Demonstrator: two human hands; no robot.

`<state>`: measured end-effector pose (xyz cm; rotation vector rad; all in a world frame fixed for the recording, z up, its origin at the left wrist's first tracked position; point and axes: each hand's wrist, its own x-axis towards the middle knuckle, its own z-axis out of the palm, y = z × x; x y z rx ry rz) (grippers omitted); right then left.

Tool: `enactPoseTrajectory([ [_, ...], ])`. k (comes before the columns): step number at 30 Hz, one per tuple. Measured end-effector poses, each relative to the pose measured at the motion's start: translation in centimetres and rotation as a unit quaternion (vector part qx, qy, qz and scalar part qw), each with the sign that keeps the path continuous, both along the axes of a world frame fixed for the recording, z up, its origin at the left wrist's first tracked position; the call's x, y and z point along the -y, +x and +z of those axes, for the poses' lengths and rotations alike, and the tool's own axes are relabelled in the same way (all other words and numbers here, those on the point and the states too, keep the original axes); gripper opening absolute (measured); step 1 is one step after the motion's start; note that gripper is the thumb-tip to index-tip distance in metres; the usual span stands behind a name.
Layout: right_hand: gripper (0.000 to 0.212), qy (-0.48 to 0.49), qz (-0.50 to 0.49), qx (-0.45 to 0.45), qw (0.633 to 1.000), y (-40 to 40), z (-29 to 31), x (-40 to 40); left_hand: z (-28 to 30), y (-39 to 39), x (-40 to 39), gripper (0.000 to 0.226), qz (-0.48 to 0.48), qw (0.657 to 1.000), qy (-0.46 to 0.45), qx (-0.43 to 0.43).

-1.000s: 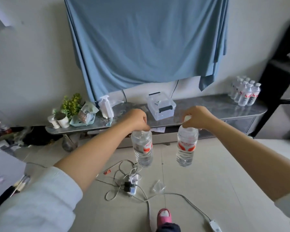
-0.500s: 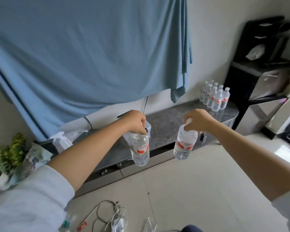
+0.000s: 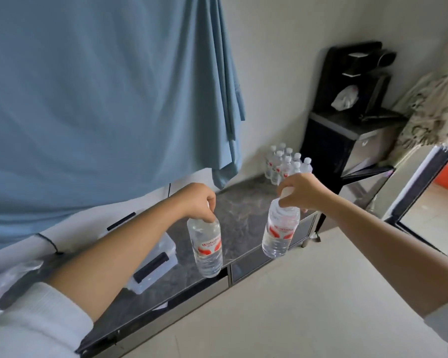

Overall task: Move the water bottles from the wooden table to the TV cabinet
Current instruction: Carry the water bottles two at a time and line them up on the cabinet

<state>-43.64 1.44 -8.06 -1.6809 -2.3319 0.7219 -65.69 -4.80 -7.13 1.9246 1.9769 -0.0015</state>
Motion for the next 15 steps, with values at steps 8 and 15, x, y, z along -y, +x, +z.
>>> enactPoseTrajectory([
  [8, 0.027, 0.045, 0.008, 0.032, 0.998, 5.9, -0.3, -14.6, -0.3, 4.6, -15.9, 0.018, -0.039, 0.999, 0.019, -0.009],
  [15, 0.025, -0.018, -0.036, 0.024, 0.999, 10.6, -3.0, -25.7, -3.2, 7.2, -27.7, 0.024, -0.022, 0.999, 0.023, 0.03],
])
